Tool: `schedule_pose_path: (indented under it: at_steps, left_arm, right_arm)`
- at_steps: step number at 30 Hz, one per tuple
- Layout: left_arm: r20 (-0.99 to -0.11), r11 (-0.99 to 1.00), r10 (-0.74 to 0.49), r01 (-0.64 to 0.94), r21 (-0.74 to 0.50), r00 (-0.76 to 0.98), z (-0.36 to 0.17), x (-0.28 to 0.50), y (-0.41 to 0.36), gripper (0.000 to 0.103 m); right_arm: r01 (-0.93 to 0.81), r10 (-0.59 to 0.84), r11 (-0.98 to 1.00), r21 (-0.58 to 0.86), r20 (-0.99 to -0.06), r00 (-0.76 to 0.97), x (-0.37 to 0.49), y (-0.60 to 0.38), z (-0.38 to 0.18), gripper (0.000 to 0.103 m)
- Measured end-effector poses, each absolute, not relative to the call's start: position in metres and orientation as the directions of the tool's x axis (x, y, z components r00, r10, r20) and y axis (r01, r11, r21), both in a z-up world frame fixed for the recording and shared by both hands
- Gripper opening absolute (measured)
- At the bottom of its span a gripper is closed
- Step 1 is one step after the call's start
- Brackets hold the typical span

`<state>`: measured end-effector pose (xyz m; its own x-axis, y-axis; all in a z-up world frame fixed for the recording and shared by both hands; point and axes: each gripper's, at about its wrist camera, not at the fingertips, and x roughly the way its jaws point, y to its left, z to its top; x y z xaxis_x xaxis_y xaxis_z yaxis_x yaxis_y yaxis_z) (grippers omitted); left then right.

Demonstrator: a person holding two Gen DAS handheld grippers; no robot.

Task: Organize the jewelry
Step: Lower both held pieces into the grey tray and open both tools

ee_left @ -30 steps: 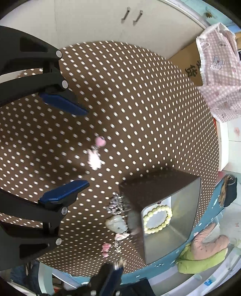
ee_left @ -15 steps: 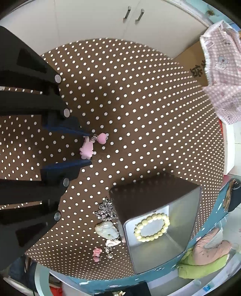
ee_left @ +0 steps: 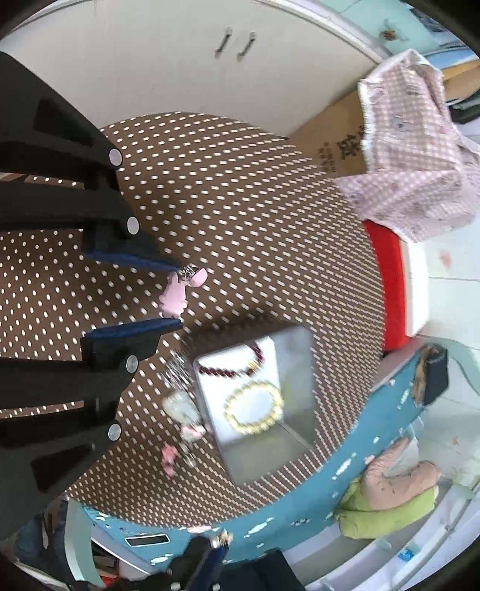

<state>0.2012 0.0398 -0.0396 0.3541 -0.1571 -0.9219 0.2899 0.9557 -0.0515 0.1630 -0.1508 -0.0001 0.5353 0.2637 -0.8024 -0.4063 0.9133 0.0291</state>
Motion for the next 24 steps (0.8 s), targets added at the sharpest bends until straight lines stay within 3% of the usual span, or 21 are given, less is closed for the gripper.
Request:
schedule_pose_path:
  at_steps: [9,20,24]
  left_arm:
    - [-0.884,0.932,-0.222,0.356,-0.068,0.411,0.001,0.205,-0.008,0.025]
    - [-0.893,0.93,-0.23,0.358,-0.084,0.387,-0.002,0.218,-0.022,0.026]
    - [-0.905,0.935,-0.206,0.347,-0.071,0.371,-0.007,0.22,-0.019,0.038]
  right_arm:
    - [-0.404,0.277,0.914,0.033,-0.779,0.563,0.189,-0.139,0.017,0.012]
    - [-0.395,0.321,0.914,0.091,-0.759,0.567,0.221,-0.145,0.024,0.014]
    - [-0.401,0.298,0.914,0.062,-0.772,0.561,0.22,-0.143,0.022,0.019]
